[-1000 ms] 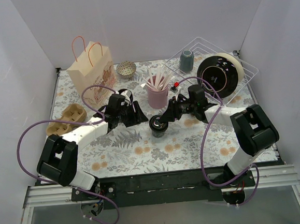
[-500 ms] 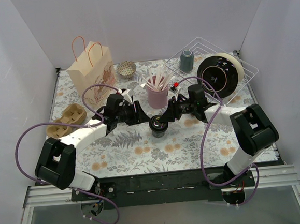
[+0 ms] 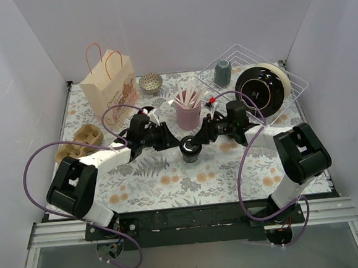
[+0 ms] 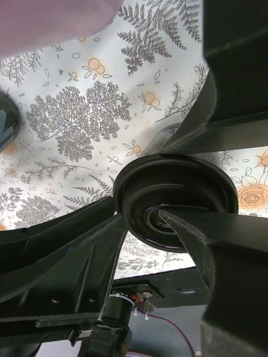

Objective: Pack the takeout coffee

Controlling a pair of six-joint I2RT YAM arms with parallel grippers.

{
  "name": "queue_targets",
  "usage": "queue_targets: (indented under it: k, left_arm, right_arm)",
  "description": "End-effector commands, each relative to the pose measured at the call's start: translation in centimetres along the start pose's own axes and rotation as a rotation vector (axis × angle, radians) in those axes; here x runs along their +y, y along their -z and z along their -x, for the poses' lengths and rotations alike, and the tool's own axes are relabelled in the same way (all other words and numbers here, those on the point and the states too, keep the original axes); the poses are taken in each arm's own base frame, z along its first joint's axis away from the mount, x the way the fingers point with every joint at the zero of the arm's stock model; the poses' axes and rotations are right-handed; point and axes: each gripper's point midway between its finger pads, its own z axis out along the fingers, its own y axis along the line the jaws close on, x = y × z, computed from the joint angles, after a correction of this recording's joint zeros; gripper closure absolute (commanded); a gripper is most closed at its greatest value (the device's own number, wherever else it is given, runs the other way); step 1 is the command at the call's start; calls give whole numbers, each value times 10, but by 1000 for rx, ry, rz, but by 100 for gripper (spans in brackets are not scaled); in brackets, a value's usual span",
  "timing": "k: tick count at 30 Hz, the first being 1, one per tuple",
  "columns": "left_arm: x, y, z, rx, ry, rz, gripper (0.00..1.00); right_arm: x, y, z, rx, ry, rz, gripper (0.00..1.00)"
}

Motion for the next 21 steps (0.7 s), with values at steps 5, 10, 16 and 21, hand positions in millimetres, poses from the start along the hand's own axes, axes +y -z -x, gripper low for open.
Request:
queue_targets:
  k: [5, 10, 16, 21]
  left_arm:
    - [118, -15, -104, 202, 75, 504, 74]
    - [126, -13, -130, 248, 88, 553, 74]
    - [54, -9, -95, 170, 69, 308, 67]
    - [28, -4, -91, 188, 86, 214, 66]
  right_arm:
    - [-44, 5, -114, 217, -178, -167, 83]
    - [-46, 7, -128, 226, -192, -167, 83]
    - [-40, 4, -112, 250, -132, -137, 83]
    - [-35, 0, -106, 324, -57, -113, 82]
